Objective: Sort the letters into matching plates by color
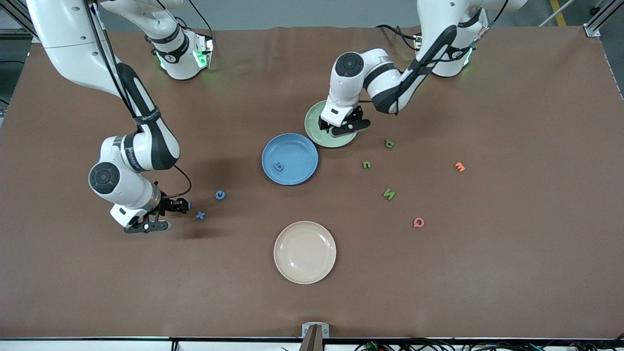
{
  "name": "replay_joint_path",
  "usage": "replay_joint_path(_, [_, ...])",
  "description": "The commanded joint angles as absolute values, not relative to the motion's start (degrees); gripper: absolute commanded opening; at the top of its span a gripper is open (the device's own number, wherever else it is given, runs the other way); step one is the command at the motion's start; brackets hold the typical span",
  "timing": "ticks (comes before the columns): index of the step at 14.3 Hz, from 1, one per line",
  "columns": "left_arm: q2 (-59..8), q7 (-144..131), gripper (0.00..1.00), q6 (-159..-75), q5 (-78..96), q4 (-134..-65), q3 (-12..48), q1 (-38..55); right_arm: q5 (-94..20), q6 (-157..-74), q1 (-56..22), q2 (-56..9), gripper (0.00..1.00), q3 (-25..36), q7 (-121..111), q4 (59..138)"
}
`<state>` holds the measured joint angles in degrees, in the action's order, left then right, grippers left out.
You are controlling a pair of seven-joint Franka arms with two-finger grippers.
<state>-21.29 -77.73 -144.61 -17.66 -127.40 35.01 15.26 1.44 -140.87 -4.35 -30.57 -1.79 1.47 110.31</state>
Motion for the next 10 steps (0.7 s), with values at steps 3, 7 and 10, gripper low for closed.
replay_joint_path(3, [-16.80, -71.03, 0.92, -143.53, -17.93, -130.24, 35.51, 9.68, 1.76, -145.19, -3.34, -30.76, 0.74, -2.72, 1.05, 113.64])
replay_joint_path(7, [-14.07, -64.35, 0.92, -143.53, -17.93, -134.90, 35.42, 6.07, 1.76, -145.72, -3.60, -30.76, 0.74, -2.72, 1.40, 114.87])
replay_joint_path(10, [-13.36, -62.32, 0.91, -143.79, -17.93, -136.93, 35.33, 4.84, 1.41, -146.34, -3.95, -30.76, 0.74, -2.72, 1.93, 115.84])
